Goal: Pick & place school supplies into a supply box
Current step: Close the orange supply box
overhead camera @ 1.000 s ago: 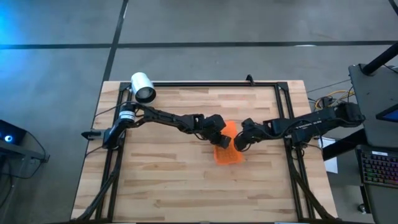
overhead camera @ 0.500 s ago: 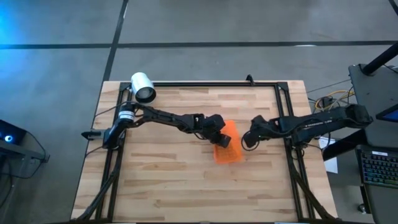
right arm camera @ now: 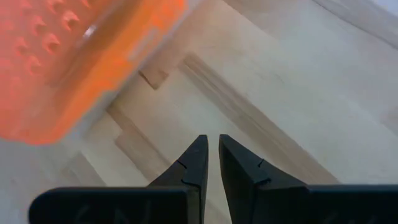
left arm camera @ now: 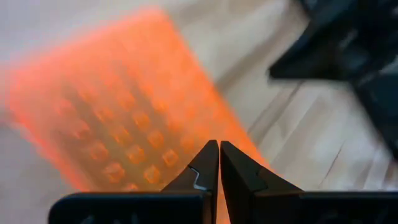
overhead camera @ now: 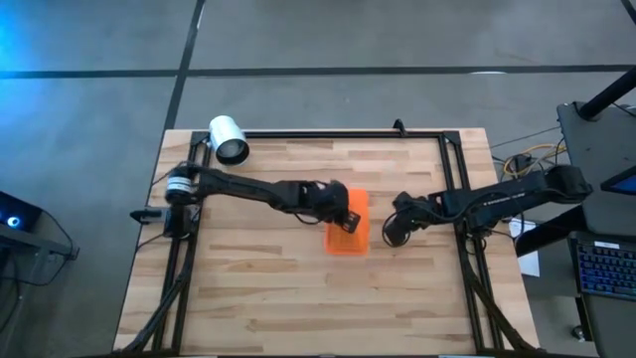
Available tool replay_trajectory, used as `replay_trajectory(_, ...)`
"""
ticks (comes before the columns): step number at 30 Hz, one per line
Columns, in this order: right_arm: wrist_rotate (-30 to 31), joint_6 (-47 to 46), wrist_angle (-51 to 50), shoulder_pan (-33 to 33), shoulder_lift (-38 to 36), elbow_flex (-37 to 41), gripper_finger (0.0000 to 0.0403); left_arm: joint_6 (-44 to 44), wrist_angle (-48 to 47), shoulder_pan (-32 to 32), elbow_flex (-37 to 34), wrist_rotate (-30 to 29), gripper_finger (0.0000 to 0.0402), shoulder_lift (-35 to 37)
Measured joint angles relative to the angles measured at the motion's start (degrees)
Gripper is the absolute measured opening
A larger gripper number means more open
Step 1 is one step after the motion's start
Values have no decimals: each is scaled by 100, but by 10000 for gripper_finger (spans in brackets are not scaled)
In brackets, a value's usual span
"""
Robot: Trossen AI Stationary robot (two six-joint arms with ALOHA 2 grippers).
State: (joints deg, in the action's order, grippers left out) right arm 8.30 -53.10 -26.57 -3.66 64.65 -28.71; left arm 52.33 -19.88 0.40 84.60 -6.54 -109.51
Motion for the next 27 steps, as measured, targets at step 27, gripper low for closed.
replay_trajectory(27, 383, 1549, 897, 22, 2223, -1382, 34, 1275, -256, -844, -2284, -2405, 0, 2542)
